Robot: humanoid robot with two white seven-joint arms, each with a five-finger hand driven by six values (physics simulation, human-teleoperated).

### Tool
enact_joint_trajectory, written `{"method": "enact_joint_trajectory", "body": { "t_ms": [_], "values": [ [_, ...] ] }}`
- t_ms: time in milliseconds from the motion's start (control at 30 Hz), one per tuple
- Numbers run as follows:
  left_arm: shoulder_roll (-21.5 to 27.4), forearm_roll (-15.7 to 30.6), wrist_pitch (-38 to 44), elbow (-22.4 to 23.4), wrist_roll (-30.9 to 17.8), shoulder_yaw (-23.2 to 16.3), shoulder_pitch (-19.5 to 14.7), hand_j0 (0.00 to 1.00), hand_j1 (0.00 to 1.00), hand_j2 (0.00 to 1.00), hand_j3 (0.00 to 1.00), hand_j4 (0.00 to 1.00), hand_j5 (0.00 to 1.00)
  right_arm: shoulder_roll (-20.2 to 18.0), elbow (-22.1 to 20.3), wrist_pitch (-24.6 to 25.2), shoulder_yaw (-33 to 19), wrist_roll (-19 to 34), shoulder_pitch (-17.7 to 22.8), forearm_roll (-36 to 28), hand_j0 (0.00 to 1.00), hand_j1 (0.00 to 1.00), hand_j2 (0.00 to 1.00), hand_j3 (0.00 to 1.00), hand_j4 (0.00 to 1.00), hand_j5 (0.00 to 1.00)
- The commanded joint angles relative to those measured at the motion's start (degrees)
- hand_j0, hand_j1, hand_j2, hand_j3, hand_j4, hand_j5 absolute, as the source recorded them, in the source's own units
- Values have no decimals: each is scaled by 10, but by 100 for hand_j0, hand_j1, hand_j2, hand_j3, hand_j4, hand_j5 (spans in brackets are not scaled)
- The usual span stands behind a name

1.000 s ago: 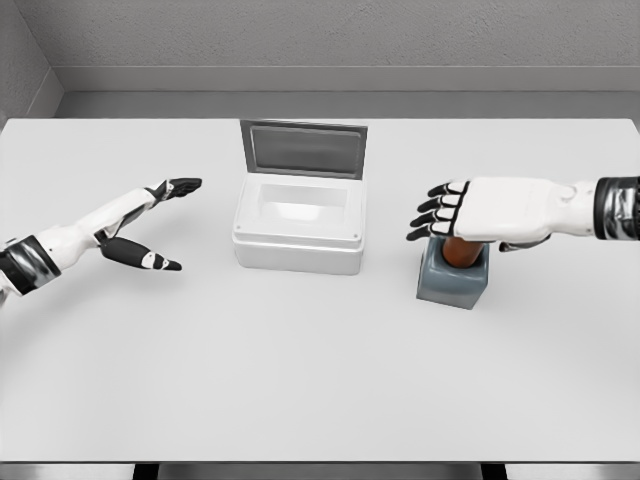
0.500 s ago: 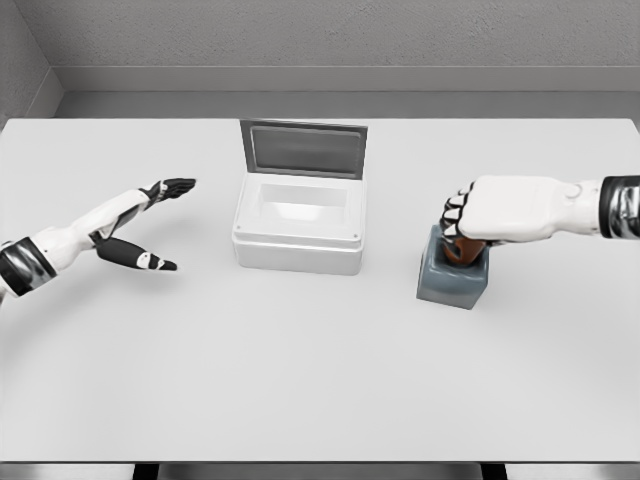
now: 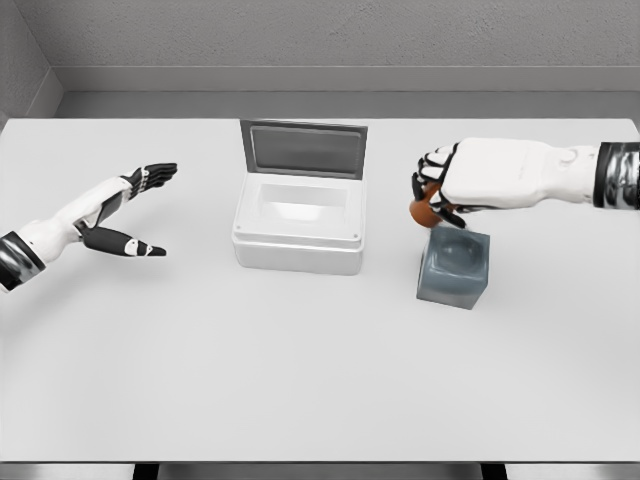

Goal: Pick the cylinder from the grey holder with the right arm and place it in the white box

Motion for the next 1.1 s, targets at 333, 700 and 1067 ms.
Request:
{"method": "enact_joint_trajectory", "body": {
  "t_ms": [333,700,1067],
  "values": [
    [-6,4,0,-1,1,1,0,100,100,100,100,100,100,148,98,1,4,-1,-37,2,8,8,8,8,8,8],
    [-8,2,0,0,1,1,1,100,100,100,100,100,100,186,151,1,25,-1,-44,16,9,9,9,9,9,9],
    [-9,2,0,0,0,1,2,100,100,100,100,100,100,195,176,1,41,-1,-44,35,10,10,10,10,10,10]
  ]
}}
